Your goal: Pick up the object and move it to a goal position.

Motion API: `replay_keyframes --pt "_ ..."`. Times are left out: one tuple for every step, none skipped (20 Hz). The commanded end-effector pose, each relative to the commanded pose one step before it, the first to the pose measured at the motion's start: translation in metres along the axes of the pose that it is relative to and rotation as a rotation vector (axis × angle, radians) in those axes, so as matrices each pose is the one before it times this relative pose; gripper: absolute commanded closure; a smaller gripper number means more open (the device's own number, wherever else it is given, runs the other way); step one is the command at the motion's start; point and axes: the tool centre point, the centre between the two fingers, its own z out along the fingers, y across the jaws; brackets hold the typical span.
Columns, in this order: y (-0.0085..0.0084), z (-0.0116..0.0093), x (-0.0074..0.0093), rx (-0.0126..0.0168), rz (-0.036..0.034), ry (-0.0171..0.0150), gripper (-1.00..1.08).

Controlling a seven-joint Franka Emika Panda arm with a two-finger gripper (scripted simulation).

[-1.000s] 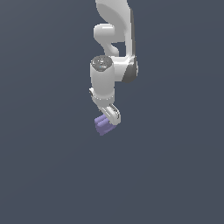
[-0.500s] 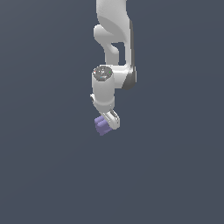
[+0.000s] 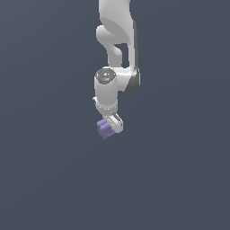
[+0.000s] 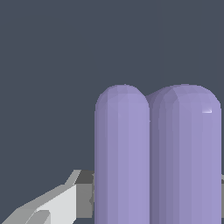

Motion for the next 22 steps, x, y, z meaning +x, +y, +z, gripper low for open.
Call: replay_keyframes --pt "0.00053 0.00093 0.00025 -0.00119 0.00048 -0.00025 1.08" --pt "-0.00041 -0.00089 -0.00012 0.00151 -0.00030 -0.00013 1.08" --pt "-0.00008 -0.00002 0.00018 0.00000 0.00000 0.00000 1.08" --pt "-0.00024 -0.00005 0.00054 0.00000 0.00000 0.00000 1.08" --pt "-0.00040 -0.00009 0.00090 0.00000 0.00000 0.00000 1.08" --pt "-0.00056 -0.00012 0.00125 0.00000 0.00000 0.00000 1.08" --pt "-0.00072 -0.00015 0.00161 0.00000 0.00000 0.00000 1.08" --pt "-0.00088 -0.00019 0.00196 0.00000 0.00000 0.00000 1.08" --pt "-0.00103 -0.00022 0.00230 0.00000 0.00000 0.00000 1.08" --pt "-0.00119 -0.00025 0.00264 0.00000 0.00000 0.00000 1.08" --pt "-0.00134 -0.00029 0.00297 0.00000 0.00000 0.00000 1.08" --pt "-0.00149 -0.00032 0.00330 0.00000 0.00000 0.00000 1.08" --pt "-0.00164 -0.00035 0.00362 0.00000 0.00000 0.00000 1.08" --pt "-0.00178 -0.00038 0.00393 0.00000 0.00000 0.00000 1.08" --pt "-0.00192 -0.00041 0.00422 0.00000 0.00000 0.00000 1.08" --pt "-0.00205 -0.00044 0.00451 0.00000 0.00000 0.00000 1.08" --pt "-0.00218 -0.00046 0.00479 0.00000 0.00000 0.00000 1.08" --pt "-0.00231 -0.00049 0.00506 0.00000 0.00000 0.00000 1.08" --pt "-0.00269 -0.00028 0.00507 -0.00026 -0.00057 -0.00028 1.08" --pt "-0.00255 -0.00054 0.00555 0.00000 0.00000 0.00000 1.08" --pt "-0.00266 -0.00056 0.00577 0.00000 0.00000 0.00000 1.08" --pt "-0.00275 -0.00058 0.00594 0.00000 0.00000 0.00000 1.08"
